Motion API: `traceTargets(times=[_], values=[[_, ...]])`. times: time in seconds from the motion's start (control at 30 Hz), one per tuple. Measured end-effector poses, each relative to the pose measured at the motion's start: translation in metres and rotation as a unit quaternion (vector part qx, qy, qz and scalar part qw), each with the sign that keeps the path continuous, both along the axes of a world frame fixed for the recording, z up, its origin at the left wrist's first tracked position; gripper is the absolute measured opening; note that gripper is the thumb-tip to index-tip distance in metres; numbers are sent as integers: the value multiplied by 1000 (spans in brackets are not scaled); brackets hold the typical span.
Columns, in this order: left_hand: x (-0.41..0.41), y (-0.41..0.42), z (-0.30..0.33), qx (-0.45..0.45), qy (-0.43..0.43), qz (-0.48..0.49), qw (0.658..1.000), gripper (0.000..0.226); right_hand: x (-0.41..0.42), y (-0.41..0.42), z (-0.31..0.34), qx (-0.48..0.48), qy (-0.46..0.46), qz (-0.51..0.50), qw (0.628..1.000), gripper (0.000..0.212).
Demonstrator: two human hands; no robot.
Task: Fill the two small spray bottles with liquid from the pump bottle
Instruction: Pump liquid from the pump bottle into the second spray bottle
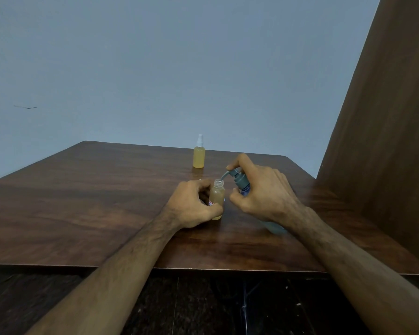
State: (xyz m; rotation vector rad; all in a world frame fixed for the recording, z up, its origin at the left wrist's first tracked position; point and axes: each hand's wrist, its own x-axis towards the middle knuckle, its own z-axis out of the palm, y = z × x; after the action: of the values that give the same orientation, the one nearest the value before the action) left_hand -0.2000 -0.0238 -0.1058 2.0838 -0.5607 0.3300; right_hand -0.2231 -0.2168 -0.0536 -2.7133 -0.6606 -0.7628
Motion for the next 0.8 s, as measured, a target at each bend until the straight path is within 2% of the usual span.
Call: traceTargets(times=[0.8], values=[[1, 0, -1, -3, -4, -8, 1000, 17, 1, 3, 0, -15, -2, 1, 1000, 42]])
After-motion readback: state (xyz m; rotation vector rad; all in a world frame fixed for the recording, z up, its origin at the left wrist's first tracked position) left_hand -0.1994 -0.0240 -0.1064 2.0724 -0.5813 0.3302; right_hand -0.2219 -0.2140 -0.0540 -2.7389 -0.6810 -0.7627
